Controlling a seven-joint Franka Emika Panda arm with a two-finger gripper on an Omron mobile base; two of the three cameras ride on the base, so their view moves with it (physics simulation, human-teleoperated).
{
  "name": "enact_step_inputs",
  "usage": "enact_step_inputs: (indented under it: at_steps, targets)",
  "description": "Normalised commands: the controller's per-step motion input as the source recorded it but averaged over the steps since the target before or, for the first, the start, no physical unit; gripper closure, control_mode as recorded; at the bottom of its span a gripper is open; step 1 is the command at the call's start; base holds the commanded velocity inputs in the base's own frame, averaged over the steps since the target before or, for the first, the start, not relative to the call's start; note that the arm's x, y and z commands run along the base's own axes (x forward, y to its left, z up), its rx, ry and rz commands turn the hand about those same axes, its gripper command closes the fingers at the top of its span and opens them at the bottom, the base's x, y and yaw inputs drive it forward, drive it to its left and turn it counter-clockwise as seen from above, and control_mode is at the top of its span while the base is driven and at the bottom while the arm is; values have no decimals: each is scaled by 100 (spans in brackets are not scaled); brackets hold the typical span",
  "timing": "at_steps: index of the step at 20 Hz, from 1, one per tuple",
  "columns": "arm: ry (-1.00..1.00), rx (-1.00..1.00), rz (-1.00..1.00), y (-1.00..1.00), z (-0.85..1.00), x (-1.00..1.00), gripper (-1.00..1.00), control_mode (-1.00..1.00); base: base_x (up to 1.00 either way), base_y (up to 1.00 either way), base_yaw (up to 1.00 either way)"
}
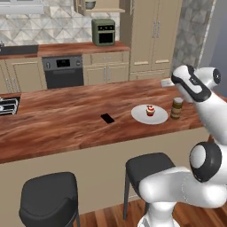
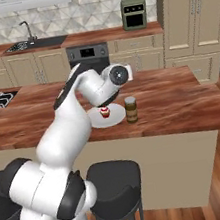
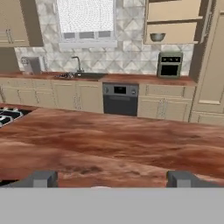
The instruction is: Take the cinnamon bottle from the cabinet and place it on the dining table, next to the plate with the cupcake. Then take the chocolate from the dining counter and place it on the cupcake plate.
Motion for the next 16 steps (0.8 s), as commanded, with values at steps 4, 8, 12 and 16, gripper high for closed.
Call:
enact_step_inputs:
  at_steps: [4, 8, 12, 16]
  targets:
    - [35, -2, 14, 100, 83, 0, -100, -100, 0, 0, 0]
    - [51, -8, 14, 100, 15, 0, -100, -100, 0, 0, 0]
    - [53, -22, 7, 100, -43, 0, -100, -100, 0, 0, 0]
    - [36, -21, 3, 100, -98, -2, -100, -100, 0, 0, 0]
